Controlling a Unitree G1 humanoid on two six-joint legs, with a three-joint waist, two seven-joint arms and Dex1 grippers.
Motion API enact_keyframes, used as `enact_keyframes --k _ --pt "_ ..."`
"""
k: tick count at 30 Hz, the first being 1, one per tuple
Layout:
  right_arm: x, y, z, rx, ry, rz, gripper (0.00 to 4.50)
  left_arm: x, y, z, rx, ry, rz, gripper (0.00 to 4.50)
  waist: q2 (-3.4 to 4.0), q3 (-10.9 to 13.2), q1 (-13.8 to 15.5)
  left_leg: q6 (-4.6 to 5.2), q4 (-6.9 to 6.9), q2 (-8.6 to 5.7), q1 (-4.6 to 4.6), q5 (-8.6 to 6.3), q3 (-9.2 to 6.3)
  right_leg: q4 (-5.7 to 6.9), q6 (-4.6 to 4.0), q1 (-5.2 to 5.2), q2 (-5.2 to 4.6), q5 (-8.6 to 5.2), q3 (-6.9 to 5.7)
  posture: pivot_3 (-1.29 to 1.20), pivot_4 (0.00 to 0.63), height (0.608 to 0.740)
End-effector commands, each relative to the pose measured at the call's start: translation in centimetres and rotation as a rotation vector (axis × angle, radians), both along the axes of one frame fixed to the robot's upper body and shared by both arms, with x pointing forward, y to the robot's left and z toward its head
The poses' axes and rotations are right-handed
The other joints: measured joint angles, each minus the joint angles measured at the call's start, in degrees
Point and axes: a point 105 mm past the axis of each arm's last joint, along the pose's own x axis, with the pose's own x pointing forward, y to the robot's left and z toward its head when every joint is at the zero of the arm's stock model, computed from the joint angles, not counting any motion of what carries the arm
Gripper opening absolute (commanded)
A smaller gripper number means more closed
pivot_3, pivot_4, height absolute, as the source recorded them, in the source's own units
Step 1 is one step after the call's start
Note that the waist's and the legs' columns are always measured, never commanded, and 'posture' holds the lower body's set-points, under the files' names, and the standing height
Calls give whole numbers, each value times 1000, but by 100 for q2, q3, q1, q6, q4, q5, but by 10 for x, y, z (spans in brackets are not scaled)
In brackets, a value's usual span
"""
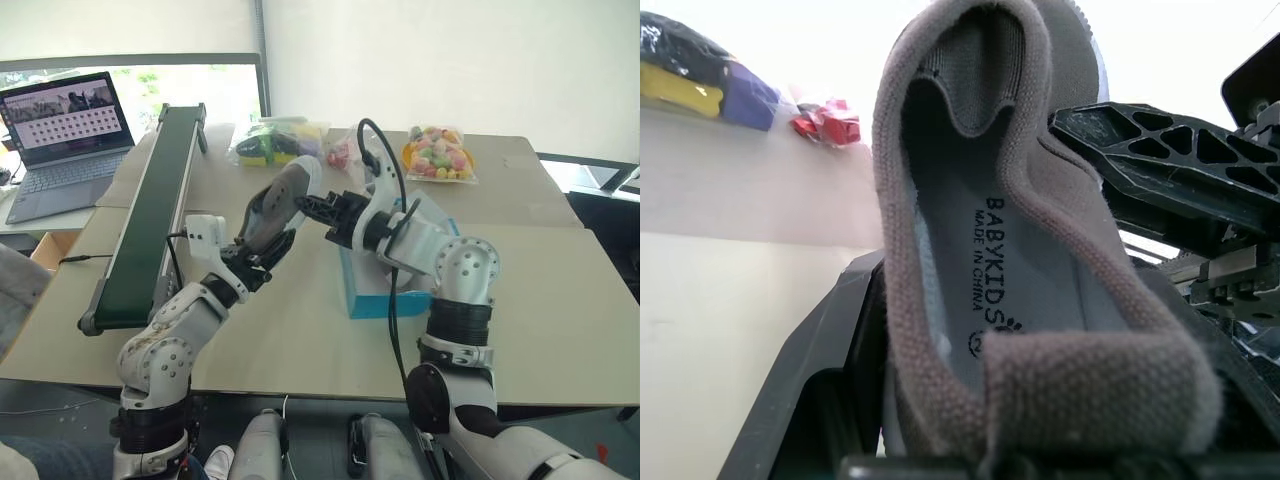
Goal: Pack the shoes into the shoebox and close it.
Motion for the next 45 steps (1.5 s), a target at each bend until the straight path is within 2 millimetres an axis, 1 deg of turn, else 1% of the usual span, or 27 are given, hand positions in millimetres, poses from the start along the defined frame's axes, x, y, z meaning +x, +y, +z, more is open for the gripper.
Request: enact_keyframes --k 1,2,3,5,7,8,10,14,19,22,24,26,33,36,40,45 --pt "-3 12 23 141 -30 12 401 -1 -5 9 18 -51 -20 3788 0 0 -1 0 0 0 -1 0 0 0 0 0 0 0 0 0 150 701" --pt "0 8 24 156 -25 -14 401 0 -6 8 22 -49 -19 4198 0 0 0 0 0 0 0 0 0 0 0 0 0 0 0 0 150 701" --pt "7 1 27 178 -17 -61 401 -1 -6 7 10 -41 -22 4459 0 0 5 0 0 0 0 0 0 0 0 0 0 0 0 0 150 701" --pt "20 -17 33 169 -32 -146 401 -1 -5 4 5 -27 -24 4459 0 0 19 0 0 -1 -1 0 0 -1 0 1 0 0 -1 0 150 701" --pt "32 -40 46 159 -65 -216 401 -3 -4 -2 35 -16 -29 4459 2 1 15 0 0 -1 -2 0 0 -4 1 0 0 0 0 0 150 701" --pt "36 -50 53 141 -90 -243 401 -3 -4 -4 47 -12 -30 4459 12 8 5 0 0 -1 -2 0 1 -4 1 -1 -1 0 0 0 150 701" --pt "41 -64 61 89 -116 -263 401 -4 -5 -8 61 -2 -30 4459 29 20 6 0 0 -3 -5 0 3 -4 2 -5 -1 1 3 0 150 701" --pt "49 -86 49 -188 -105 -275 401 -4 -8 -13 67 8 -40 4459 28 19 37 2 -11 -6 -5 1 2 -14 2 -2 -1 -2 2 0 150 701" --pt "45 -103 37 -389 -43 -205 401 -3 -13 -16 68 19 -49 4459 31 21 4 15 -10 -7 -5 8 10 -14 4 -3 -4 0 9 0 150 701" --pt "42 -113 17 -521 20 -176 401 -4 -15 -18 64 22 -55 4459 37 25 0 25 -10 -6 -4 15 8 -10 4 -5 -4 0 8 0 150 701" --pt "42 -119 8 -571 45 -168 401 -5 -16 -19 60 26 -57 4459 37 25 2 25 -10 -5 -3 15 5 -11 4 -4 -2 0 7 0 150 701" --pt "41 -121 3 -596 66 -144 401 -6 -16 -20 54 32 -59 4459 37 25 4 24 -9 -6 -4 14 5 -12 4 -3 -3 0 7 0 150 701" --pt "40 -123 -4 -679 92 -59 401 -9 -17 -24 40 47 -55 4459 38 26 16 25 -8 -7 -4 14 7 -13 5 -5 -4 1 8 0 150 701" --pt "40 -121 -15 -749 88 -12 401 -10 -19 -25 36 49 -57 4459 38 26 20 23 -8 -6 -4 14 6 -12 4 -4 -4 1 8 0 150 701" --pt "35 -123 -44 -848 108 60 401 -12 -21 -25 22 55 -53 4459 38 26 28 4 -8 -7 -4 2 6 -12 4 -5 -4 0 7 0 150 701" --pt "29 -124 -65 -901 133 111 401 -15 -21 -27 17 63 -45 4459 38 26 57 5 -8 -8 -5 2 7 -14 5 -4 -4 0 8 0 150 701"
